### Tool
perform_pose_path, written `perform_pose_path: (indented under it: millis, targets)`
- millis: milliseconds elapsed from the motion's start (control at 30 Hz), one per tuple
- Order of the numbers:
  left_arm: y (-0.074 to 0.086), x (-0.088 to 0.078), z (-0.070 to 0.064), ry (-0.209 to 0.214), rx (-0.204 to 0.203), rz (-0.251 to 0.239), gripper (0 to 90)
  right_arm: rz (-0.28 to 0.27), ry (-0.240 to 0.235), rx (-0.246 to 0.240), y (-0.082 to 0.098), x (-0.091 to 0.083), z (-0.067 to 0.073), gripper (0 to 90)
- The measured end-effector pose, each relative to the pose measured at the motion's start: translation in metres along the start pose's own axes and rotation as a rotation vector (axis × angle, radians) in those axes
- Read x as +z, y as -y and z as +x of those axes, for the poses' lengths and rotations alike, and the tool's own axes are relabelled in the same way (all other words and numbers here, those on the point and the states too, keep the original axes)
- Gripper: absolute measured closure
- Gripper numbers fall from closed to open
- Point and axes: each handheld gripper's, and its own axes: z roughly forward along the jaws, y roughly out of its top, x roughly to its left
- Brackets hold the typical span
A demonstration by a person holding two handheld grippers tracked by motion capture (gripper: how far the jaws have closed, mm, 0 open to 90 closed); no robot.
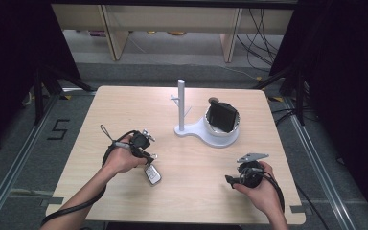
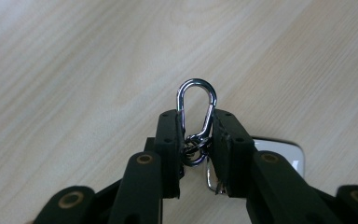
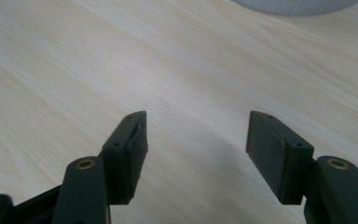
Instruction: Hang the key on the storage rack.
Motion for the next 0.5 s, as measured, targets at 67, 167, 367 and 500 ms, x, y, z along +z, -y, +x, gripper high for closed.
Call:
perform_pose_path:
  millis: [67, 167, 367, 500]
  targets:
    - [-0.001, -0.005, 0.001, -0.007, 0.000, -0.028, 72.3, -0.001, 0.000, -0.001, 0.000, 0.000, 0.000, 39.7]
    - [-0.002, -0.012, 0.002, -0.018, -0.011, -0.098, 72.3, -0.004, 0.001, 0.000, 0.000, 0.000, 0.000, 39.7]
    - [-0.002, -0.027, 0.005, -0.022, -0.054, -0.290, 72.3, -0.014, 0.004, 0.005, 0.000, 0.000, 0.000, 39.7]
    - [0.000, -0.032, 0.007, -0.034, -0.104, -0.410, 72.3, -0.004, 0.003, 0.002, 0.000, 0.000, 0.000, 39.8]
